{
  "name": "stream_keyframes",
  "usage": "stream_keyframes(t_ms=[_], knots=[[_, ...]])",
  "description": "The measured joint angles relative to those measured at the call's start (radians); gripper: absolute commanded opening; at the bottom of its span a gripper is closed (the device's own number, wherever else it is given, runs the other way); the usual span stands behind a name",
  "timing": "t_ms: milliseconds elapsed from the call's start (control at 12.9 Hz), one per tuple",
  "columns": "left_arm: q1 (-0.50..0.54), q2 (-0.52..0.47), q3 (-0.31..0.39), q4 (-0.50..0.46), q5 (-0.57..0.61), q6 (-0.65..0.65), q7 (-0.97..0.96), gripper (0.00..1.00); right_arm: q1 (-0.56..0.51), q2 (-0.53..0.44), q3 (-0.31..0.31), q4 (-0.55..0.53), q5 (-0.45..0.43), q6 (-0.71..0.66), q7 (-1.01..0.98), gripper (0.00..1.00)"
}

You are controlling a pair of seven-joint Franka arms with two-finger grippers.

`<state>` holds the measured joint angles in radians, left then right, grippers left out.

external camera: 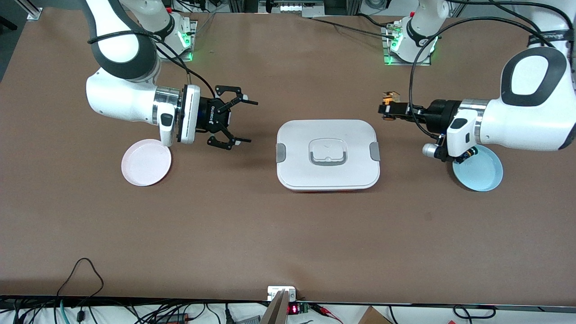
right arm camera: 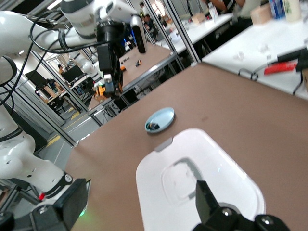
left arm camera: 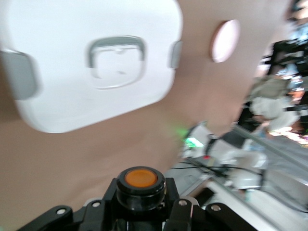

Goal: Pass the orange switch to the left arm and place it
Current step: 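Open the right gripper while the left gripper carries the switch away, then lower the switch into the blue bowl while the right gripper withdraws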

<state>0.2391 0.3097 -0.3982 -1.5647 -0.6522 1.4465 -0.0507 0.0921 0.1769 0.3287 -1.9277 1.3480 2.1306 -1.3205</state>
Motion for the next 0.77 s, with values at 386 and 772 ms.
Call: stream_keyframes(t_ms=[386, 772], knots=[[-0.001, 0.05, -0.003, 0.034, 0.319, -0.024, 0.198, 0.2, -0.03, -0.03, -0.004, 0.002, -0.383, -0.083, 0.667, 1.0], [-0.001, 0.078, -0.002, 0.034, 0.704, -0.019, 0.479, 0.2, -0.056, -0.058, -0.024, 0.06, -0.791, -0.321, 1.309, 1.0]])
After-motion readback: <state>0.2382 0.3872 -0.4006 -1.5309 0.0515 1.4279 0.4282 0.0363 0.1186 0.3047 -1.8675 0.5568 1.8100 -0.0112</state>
